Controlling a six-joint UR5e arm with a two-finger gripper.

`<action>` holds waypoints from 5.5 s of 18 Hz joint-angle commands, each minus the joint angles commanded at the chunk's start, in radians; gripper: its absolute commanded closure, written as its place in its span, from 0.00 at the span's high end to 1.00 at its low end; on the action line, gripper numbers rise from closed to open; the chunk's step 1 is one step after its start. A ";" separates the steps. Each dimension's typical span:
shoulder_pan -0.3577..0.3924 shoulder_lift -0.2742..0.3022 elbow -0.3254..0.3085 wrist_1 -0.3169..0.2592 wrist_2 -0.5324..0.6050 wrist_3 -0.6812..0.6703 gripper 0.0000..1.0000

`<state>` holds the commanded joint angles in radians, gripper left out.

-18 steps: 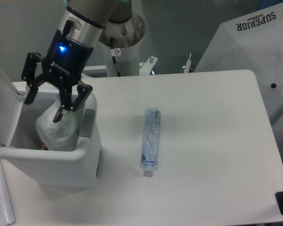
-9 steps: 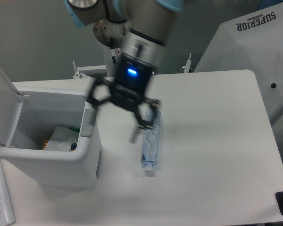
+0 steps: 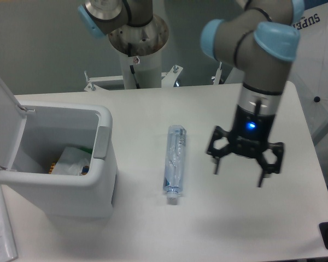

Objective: Place the trash in the trash can
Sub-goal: 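Move the empty gripper back away from the bin, then lower the gripper over the clear water bottle's cap end, then grasp the water bottle by its cap end and lift it, then carry the bottle over the bin and release it inside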

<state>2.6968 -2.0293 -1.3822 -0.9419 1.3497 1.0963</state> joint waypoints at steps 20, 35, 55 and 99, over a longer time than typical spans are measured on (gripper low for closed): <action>-0.185 -0.015 -0.038 -0.239 0.164 -0.154 1.00; -0.298 -0.130 -0.103 -0.236 0.175 -0.469 1.00; -0.321 -0.177 -0.017 -0.310 0.209 -0.516 0.00; -0.330 0.316 -0.038 0.072 -0.922 -0.503 0.00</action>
<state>2.3671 -1.7134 -1.4205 -0.8698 0.4281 0.5937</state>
